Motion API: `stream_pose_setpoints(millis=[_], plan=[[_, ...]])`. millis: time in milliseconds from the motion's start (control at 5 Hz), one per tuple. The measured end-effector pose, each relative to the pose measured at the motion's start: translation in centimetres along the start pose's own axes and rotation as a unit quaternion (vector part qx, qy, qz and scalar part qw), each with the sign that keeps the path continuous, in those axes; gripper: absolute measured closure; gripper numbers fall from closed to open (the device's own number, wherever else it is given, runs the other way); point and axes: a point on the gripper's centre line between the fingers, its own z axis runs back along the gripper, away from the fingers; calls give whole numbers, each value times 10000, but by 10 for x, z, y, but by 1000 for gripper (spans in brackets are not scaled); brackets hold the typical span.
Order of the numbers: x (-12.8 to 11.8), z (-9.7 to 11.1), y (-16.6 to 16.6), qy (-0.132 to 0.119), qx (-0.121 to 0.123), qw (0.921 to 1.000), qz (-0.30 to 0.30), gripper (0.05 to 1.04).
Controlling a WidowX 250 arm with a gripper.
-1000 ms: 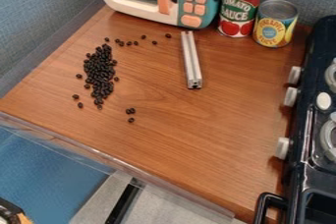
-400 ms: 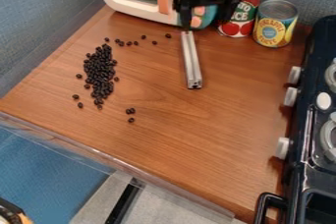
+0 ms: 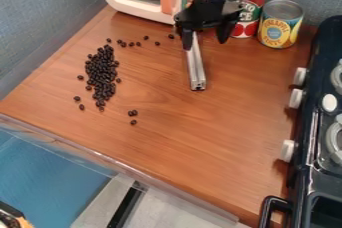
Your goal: Sweep into pile
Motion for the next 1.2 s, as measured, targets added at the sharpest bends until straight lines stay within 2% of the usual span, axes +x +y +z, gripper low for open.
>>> stream_pose_setpoints(millis=[400, 1000, 1200], plan=[[1, -6, 1, -57, -27, 9998, 191, 84], [-4, -12, 11, -113, 162, 9996, 204, 84], [-7, -14, 14, -97, 221, 9995, 190, 133]])
